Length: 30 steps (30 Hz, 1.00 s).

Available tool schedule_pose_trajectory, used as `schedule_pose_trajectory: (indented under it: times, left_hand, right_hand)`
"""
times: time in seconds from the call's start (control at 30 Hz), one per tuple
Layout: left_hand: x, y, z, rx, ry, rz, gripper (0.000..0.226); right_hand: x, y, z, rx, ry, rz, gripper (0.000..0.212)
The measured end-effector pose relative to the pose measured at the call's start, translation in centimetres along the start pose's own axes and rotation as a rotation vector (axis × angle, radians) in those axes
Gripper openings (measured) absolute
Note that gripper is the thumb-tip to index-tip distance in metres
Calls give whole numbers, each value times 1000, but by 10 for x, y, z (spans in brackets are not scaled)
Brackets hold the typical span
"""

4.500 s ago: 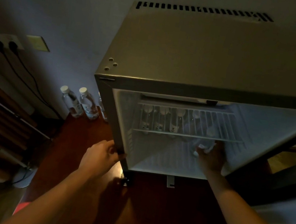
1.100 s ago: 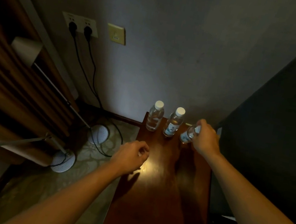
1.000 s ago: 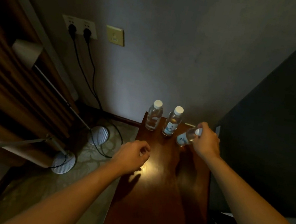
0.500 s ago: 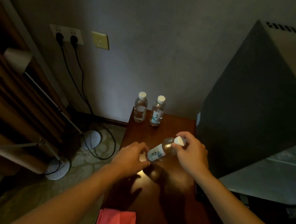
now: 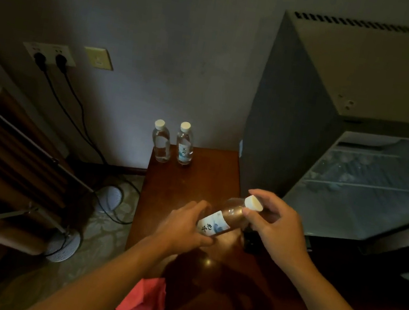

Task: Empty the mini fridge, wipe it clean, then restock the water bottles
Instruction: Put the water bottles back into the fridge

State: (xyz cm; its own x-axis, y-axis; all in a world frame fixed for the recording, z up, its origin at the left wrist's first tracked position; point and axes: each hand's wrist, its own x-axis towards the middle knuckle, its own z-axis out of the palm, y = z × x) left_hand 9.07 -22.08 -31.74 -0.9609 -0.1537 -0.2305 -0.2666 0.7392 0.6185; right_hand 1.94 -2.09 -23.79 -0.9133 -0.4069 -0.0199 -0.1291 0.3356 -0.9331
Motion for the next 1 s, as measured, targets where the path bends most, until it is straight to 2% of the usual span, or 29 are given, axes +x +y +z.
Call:
schedule_pose_trajectory:
  times: [0.17, 0.37, 0.47, 0.6, 0.67, 0.9, 1.0]
  left_hand:
    - [11, 38, 22, 0, 34, 51, 57]
    - [21, 82, 50, -36, 28, 87, 57]
    - [25, 94, 62, -35, 17, 67, 60]
    - [28, 102, 67, -29, -41, 56, 69]
    - [31, 104, 65, 19, -38, 76, 66]
    - [36, 110, 52, 65, 144, 7, 48]
    - [38, 120, 54, 69, 225, -33, 44]
  right_hand:
    - [-7, 26, -43, 394, 2, 180, 50]
    - [-17, 54, -76, 528, -165, 326, 53]
    - [-17, 66, -88, 461, -197, 298, 55]
    - [-12, 78, -95, 493, -52, 366, 41]
    - [-7, 83, -101, 469, -37, 351, 41]
    - [23, 101, -117, 246, 6, 254, 46]
    - [37, 109, -117, 86, -29, 214, 51]
